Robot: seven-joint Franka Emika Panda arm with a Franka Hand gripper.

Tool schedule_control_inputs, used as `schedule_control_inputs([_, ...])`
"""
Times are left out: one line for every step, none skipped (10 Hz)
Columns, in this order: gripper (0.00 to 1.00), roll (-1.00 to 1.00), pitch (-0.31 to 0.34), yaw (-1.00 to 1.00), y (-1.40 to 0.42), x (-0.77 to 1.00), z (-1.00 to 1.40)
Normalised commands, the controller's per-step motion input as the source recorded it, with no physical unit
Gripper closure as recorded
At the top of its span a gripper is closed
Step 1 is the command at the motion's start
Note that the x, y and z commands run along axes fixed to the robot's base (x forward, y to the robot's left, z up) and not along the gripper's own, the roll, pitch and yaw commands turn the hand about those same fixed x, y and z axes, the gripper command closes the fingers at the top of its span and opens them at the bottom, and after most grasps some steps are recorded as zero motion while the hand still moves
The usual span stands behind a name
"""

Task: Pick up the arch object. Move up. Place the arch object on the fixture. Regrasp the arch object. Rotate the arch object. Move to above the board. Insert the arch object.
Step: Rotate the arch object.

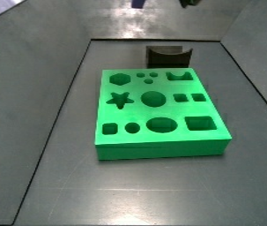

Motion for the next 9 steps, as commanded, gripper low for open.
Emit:
schedule_control_inputs([1.0,-0.14,-0.02,-0.11,0.08,-1.0,0.18])
schedule_control_inputs([1.0,-0.15,-0.02,-0.1,0.07,-0.88,0.13])
schedule_control_inputs([1.0,-0.15,-0.015,-0.09,0.05,-0.76,0.09])
schedule_control_inputs([1.0,-0.15,-0.014,-0.07,0.04,-0.6,0.06])
schedule_control_inputs([1.0,-0.15,-0.012,-0.07,0.04,-0.47,0.05])
schedule_control_inputs([1.0,-0.15,-0.024,-0.05,0.03,-0.3,0.04])
schedule_control_inputs([1.0,-0.15,-0.027,-0.05,0.03,-0.18,0.04])
schedule_control_inputs([1.0,-1.0,-0.096,-0.02,0.0,0.0,0.0])
schedule_control_inputs([1.0,-1.0,-0.089,-0.03,0.02,0.02,0.0])
